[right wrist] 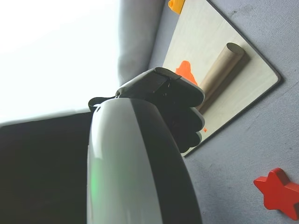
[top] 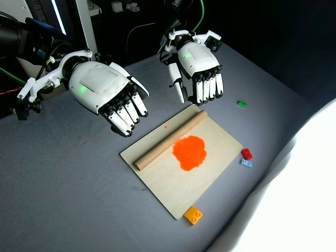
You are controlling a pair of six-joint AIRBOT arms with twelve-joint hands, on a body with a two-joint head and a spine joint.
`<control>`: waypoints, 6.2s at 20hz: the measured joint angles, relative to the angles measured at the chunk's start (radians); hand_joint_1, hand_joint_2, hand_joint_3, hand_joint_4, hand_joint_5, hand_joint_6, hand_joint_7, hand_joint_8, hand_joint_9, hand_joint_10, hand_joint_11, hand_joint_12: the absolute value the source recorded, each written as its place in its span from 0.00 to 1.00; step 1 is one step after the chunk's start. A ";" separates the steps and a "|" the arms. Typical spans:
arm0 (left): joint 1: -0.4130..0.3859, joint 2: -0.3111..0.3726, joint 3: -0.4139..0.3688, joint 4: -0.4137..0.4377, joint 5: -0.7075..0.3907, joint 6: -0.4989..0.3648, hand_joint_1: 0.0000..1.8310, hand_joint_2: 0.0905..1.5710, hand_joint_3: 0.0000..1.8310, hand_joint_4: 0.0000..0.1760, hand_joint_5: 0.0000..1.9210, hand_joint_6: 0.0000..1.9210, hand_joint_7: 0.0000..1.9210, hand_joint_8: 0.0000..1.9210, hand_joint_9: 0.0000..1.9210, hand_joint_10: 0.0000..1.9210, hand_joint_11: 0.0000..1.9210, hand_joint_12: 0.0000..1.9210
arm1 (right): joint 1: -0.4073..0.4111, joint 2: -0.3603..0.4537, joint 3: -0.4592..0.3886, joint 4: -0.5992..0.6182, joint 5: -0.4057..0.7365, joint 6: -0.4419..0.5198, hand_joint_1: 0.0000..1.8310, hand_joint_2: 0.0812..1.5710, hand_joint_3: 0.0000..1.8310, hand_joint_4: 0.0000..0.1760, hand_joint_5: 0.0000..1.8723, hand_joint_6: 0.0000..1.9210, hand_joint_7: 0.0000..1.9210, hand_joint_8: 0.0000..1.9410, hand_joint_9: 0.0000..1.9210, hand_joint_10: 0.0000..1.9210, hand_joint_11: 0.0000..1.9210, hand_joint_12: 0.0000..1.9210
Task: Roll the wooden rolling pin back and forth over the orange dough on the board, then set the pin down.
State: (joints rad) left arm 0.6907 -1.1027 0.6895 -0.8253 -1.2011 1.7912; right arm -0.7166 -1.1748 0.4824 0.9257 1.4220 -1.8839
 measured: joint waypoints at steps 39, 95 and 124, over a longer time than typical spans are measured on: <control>0.150 -0.212 0.184 0.040 -0.051 -0.137 0.00 0.92 0.00 0.00 0.00 0.00 0.00 0.00 0.00 0.00 0.00 0.00 | -0.045 -0.316 0.399 -0.019 -0.075 0.105 0.00 0.97 0.01 0.00 0.04 0.01 0.04 0.00 0.01 0.00 0.00 0.00; 0.154 -0.316 0.355 0.055 -0.023 -0.219 0.00 0.95 0.01 0.00 0.00 0.00 0.00 0.00 0.00 0.00 0.00 0.00 | -0.035 -0.405 0.605 -0.028 -0.201 0.203 0.00 0.98 0.00 0.00 0.05 0.01 0.02 0.00 0.00 0.00 0.00 0.00; 0.107 -0.342 0.426 0.040 0.035 -0.248 0.00 0.94 0.00 0.00 0.00 0.00 0.00 0.00 0.00 0.00 0.00 0.00 | -0.021 -0.415 0.665 -0.036 -0.230 0.232 0.00 0.98 0.00 0.00 0.00 0.00 0.00 0.00 0.00 0.00 0.00 0.00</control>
State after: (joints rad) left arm 0.7975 -1.4445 1.1156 -0.7856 -1.1656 1.5436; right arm -0.7380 -1.5898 1.1469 0.8898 1.1915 -1.6516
